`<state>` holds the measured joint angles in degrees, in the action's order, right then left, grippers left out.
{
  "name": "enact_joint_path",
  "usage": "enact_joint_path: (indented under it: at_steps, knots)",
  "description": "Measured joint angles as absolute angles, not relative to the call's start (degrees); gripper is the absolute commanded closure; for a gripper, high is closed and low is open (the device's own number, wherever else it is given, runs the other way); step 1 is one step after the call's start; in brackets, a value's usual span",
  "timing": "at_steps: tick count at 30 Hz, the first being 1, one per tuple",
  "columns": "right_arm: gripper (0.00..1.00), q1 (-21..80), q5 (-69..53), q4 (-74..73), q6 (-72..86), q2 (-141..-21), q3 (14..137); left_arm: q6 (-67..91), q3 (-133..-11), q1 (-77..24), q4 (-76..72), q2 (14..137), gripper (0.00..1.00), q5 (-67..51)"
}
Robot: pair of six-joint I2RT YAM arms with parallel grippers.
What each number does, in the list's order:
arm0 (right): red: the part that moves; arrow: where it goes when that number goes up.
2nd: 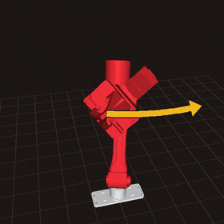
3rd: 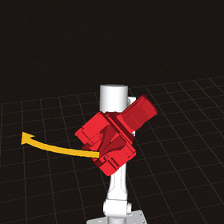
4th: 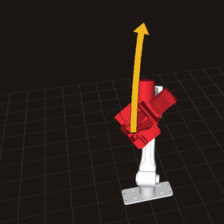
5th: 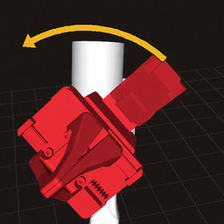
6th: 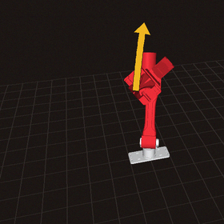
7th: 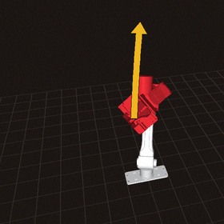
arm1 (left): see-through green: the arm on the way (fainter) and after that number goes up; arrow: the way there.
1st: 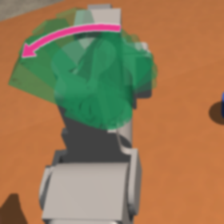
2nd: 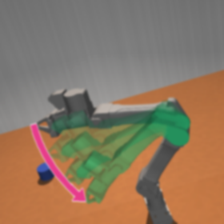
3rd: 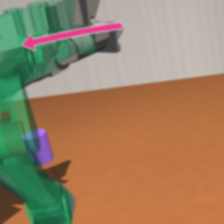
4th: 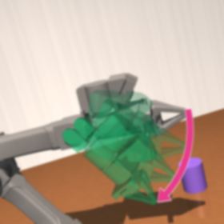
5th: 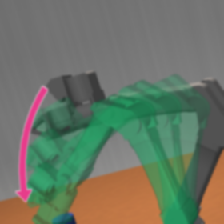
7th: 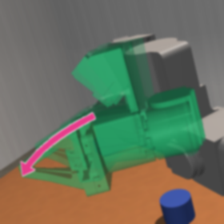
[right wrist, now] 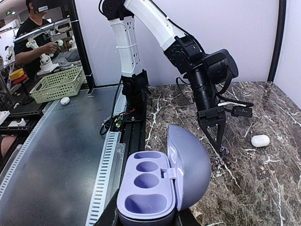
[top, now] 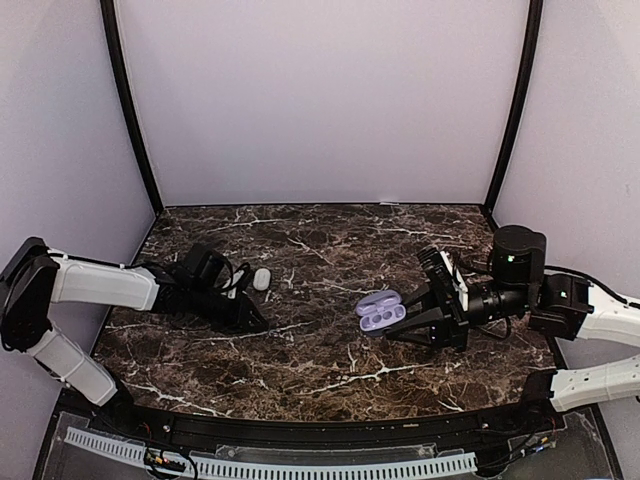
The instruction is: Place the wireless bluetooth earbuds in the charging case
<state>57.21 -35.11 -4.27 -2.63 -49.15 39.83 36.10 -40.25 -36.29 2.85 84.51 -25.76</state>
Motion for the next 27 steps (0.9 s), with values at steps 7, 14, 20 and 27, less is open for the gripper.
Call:
enact_joint_path:
  at_steps: [7,14,20,27]
  knots:
    - [1.00,57.21,-35.27,-4.27,-2.74,-49.15,39.83,38.46,-38.79,-34.98,-0.78,86.35,0.83,-26.41]
    - [1.00,57.21,-35.40,-4.29,-2.74,-49.15,39.83,39.83,-38.41,-34.76,-3.33,88.42,0.84,-27.05]
    - [1.00,57.21,-35.40,-4.32,-2.72,-48.97,39.83,40.69,-38.41,-34.59,-4.01,90.08,0.86,-27.03]
    - [1.00,57.21,-35.40,-4.34,-2.72,-48.21,39.83,41.69,-38.41,-34.04,-4.91,91.46,0.88,-27.18]
